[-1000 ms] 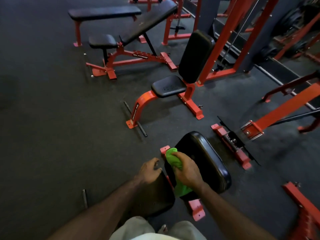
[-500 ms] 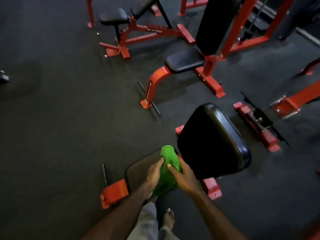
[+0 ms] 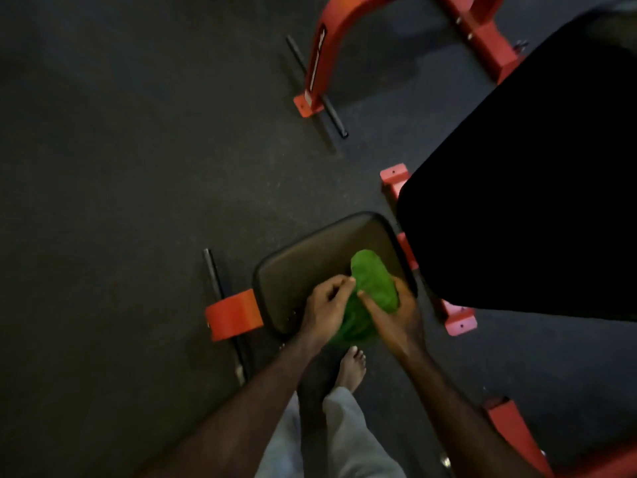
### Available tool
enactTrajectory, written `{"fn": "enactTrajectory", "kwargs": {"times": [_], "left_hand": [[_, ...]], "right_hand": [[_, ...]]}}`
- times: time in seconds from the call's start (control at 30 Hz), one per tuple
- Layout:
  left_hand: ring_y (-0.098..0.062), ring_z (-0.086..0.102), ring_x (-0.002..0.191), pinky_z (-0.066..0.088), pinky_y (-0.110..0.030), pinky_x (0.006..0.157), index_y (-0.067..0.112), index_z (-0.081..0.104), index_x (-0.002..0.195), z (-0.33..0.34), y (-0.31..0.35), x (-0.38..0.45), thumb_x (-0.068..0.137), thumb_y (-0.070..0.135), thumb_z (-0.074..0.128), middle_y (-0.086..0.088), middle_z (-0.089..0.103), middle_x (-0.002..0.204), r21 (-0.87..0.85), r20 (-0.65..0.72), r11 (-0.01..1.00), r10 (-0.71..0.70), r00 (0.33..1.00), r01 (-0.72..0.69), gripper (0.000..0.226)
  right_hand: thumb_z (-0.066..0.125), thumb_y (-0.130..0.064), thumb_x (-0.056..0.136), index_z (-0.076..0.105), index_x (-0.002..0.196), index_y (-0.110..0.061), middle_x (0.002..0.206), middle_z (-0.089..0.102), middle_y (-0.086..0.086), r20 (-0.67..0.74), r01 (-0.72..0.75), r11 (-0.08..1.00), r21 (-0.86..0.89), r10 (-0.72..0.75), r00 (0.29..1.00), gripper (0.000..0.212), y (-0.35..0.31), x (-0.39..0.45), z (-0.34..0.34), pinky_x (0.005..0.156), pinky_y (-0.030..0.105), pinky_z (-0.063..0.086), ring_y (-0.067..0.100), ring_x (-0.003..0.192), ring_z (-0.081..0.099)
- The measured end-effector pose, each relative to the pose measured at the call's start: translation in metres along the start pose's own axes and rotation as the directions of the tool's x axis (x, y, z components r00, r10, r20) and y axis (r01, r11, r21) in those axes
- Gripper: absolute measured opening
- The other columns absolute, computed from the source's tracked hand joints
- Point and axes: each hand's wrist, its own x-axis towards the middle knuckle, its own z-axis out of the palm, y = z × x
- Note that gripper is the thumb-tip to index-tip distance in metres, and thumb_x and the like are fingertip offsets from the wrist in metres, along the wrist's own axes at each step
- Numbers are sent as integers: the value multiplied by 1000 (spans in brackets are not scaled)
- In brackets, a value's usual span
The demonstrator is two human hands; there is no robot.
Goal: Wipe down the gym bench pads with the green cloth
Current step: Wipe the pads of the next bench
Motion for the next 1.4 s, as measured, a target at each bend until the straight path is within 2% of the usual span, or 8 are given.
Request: {"fn": "enactTrajectory", "kwargs": {"times": [0.07, 0.27, 0.47, 0.67, 0.9, 1.1, 1.3, 1.4], "left_hand": [[-8, 71, 95, 57, -30, 82, 35, 76, 96, -14, -20, 13, 100, 43, 61, 8, 76, 96, 89, 24, 995, 37, 999, -39, 18], [-2, 63, 96, 53, -24, 81, 27, 72, 106, -64, -76, 32, 99, 25, 65, 8, 67, 108, 306, -260, 945, 201, 944, -117, 10], [-18, 53, 119, 39, -32, 100, 22, 61, 126, -97, -105, 45, 93, 18, 70, 1, 55, 129, 490, -406, 864, 339, 849, -110, 35], [-25, 41, 140, 35, -45, 116, 17, 47, 148, -111, -120, 86, 96, 46, 52, -8, 44, 152, 426, -516, 904, 271, 812, -32, 59], [-22, 44, 137, 35, -46, 113, 23, 46, 148, -89, -123, 108, 104, 53, 46, -2, 48, 149, 499, -552, 866, 335, 763, -19, 53], [-22, 43, 139, 33, -46, 113, 24, 45, 148, -82, -130, 114, 101, 63, 41, -2, 49, 150, 579, -590, 814, 391, 707, 33, 61], [-24, 44, 138, 36, -48, 111, 24, 44, 149, -81, -128, 113, 101, 59, 47, -3, 49, 149, 589, -592, 806, 391, 705, 48, 60], [-25, 45, 137, 37, -48, 110, 25, 45, 148, -80, -129, 114, 99, 61, 45, -2, 50, 148, 591, -605, 803, 379, 700, 76, 61]], "right_hand": [[85, -29, 84, 63, 121, -27, 102, 67, -11, -30, -13, 999, -42, 11, 999, 43, 11, 9, 7, 71, 15, 49, 12, 95, 67], [86, -31, 77, 61, 116, -23, 101, 68, 1, -156, 108, 960, -259, -152, 976, 47, 42, 17, 14, 78, 39, 56, 23, 89, 66], [61, -46, 82, 50, 139, -8, 148, 45, 18, -153, 206, 845, -493, -318, 936, 69, 62, 39, 39, 105, 43, 41, 38, 133, 48], [43, -74, 87, 14, 166, -28, 174, 8, 10, 102, 312, 501, -807, -402, 910, 96, 74, 74, 81, 121, 61, 20, 37, 159, 10], [38, -68, 99, 34, 161, -31, 173, 14, 9, 212, 425, 334, -841, -520, 828, 73, 90, 98, 80, 123, 59, 22, 35, 159, 14], [48, -48, 102, 38, 160, -21, 171, 21, 14, -113, 250, 579, -776, -518, 848, 65, 65, 121, 109, 124, 56, 22, 37, 158, 17], [48, -44, 102, 38, 160, -25, 170, 24, 10, 390, 637, 225, -737, -629, 673, 62, 92, 104, 83, 123, 53, 29, 31, 158, 22], [49, -42, 101, 42, 158, -22, 168, 31, 13, 45, 378, 430, -820, -611, 791, 61, 75, 138, 72, 122, 53, 30, 34, 155, 29]]}}
